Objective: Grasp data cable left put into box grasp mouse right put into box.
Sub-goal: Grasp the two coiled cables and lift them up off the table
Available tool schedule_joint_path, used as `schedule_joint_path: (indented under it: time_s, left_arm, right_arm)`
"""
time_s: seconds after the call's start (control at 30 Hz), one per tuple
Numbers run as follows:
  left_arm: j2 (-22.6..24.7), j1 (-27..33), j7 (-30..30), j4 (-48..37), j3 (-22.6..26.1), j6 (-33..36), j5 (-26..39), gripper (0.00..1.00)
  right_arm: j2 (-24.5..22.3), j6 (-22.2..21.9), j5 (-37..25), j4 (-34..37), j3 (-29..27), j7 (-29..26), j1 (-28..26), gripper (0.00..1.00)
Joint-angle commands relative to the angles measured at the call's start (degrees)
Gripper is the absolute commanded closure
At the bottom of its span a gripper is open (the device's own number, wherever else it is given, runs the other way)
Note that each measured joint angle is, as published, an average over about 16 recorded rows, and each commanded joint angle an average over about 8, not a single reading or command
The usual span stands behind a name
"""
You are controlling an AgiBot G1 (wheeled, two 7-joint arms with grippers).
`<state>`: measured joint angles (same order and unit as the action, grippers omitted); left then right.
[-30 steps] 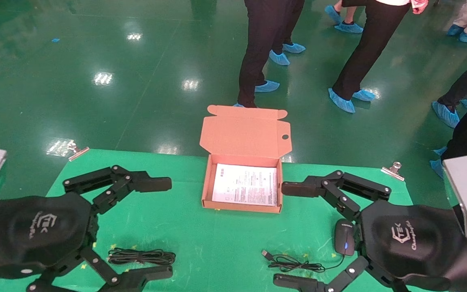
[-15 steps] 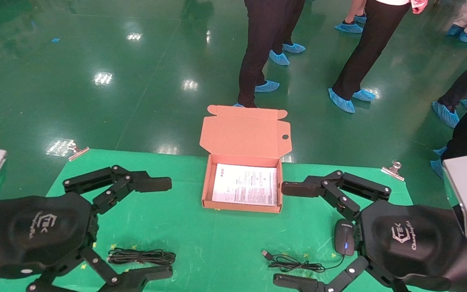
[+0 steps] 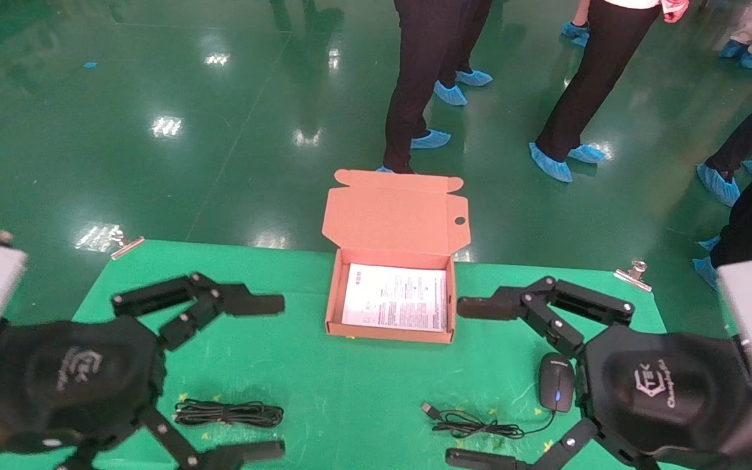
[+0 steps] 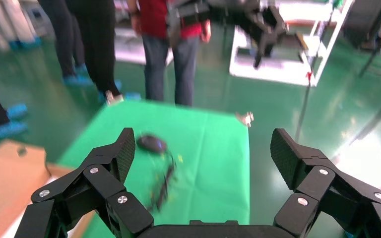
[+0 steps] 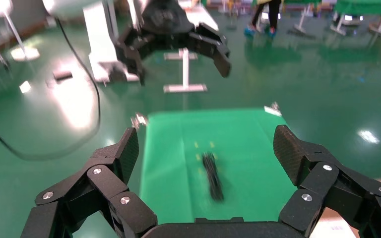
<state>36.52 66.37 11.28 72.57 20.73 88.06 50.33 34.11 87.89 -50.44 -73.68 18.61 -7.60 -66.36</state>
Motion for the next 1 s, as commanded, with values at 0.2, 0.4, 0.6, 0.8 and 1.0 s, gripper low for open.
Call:
schedule_joint_path:
  time_s: [0.2, 0.4, 0.6, 0.8, 1.0]
  left_arm:
    - [0.77, 4.07, 0.34, -0.94, 3.95, 1.51, 7.47, 0.00]
    - [1.91, 7.47, 0.30, -1.63, 7.36, 1.87, 13.29, 0.00]
    - [3.41, 11.06, 0.13, -2.54, 11.17, 1.92, 19.50, 0.00]
    - [5.01, 13.80, -0.88, -3.27, 14.45, 1.48, 25.37, 0.00]
    - [7.04, 15.71, -2.35, -3.75, 18.02, 0.23, 33.16, 0.00]
  right_arm:
    - [0.10, 1.12, -7.31, -0.83, 2.74, 1.98, -3.90, 0.00]
    - [0.90, 1.34, -12.36, -1.44, 5.05, 3.82, -6.78, 0.00]
    - [2.05, 1.54, -18.60, -2.24, 8.21, 6.70, -9.81, 0.00]
    - [3.36, 1.80, -24.67, -2.86, 12.10, 9.61, -12.84, 0.00]
    - [5.21, 1.63, -32.58, -3.09, 18.12, 13.29, -15.99, 0.00]
